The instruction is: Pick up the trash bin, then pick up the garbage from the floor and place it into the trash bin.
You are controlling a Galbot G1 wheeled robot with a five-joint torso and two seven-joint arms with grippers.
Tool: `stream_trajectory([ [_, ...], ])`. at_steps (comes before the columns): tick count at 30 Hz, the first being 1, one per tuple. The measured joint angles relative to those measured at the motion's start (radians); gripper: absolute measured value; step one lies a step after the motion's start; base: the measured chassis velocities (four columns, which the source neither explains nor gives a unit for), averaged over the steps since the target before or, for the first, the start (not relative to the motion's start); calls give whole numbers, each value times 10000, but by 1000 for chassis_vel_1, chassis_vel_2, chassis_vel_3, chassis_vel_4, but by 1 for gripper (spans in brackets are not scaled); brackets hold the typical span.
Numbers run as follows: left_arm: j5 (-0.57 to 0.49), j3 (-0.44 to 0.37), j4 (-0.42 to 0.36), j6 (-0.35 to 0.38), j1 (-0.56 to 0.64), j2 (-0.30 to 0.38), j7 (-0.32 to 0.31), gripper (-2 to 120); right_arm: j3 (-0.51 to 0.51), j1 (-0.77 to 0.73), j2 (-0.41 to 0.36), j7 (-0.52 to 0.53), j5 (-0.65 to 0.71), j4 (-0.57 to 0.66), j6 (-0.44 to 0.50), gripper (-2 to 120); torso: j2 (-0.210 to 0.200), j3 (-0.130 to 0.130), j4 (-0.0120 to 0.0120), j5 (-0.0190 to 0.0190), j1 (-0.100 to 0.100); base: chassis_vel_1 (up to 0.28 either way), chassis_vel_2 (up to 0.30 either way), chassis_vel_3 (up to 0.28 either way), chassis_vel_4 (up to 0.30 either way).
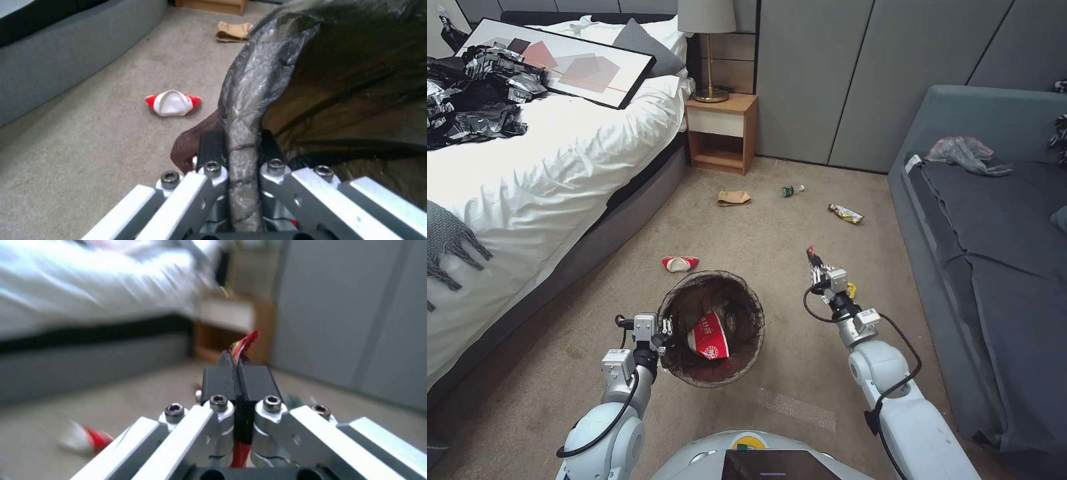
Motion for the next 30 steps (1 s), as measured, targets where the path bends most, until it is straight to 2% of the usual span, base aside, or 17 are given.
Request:
stream_trajectory([
  [2,-6,20,0,17,16,12,9,2,-223,-132,-89,-846,529,1011,521,0,0,0,1,0,0,0,0,0,0],
  [3,-6,20,0,17,16,12,9,2,-223,-132,-89,-846,529,1011,521,0,0,0,1,0,0,0,0,0,0],
  [4,-6,47,1,26,16,9,10,2,-334,-174,-121,-1368,836,1403,732,0,0,0,1,0,0,0,0,0,0],
  [5,-3,103,14,45,1,-4,13,2,-563,-255,-212,-2517,1515,1942,1037,0,0,0,2,-1,0,0,0,0,0],
  [6,-3,103,14,45,1,-4,13,2,-563,-255,-212,-2517,1515,1942,1037,0,0,0,2,-1,0,0,0,0,0],
  [7,-1,122,31,58,-21,-6,14,2,-732,-322,-303,-3182,1842,2197,1110,0,0,0,1,-1,0,0,0,0,0],
  [9,-12,125,41,85,-58,-4,13,2,-1026,-416,-475,-3846,2065,2445,1118,0,0,0,0,0,0,0,0,0,0],
  [14,-36,145,41,119,-69,-15,13,2,-1429,-478,-725,-4141,2002,2343,1086,0,0,0,1,-1,0,0,0,0,0],
  [20,-22,241,37,148,-80,-75,7,2,-2050,-533,-957,-4058,1871,1629,1047,0,0,0,1,1,0,0,0,0,0],
  [30,10,348,-52,224,-72,-82,-20,2,-2724,-430,-493,-3872,1171,296,1115,0,0,0,1,0,0,0,0,0,0],
])
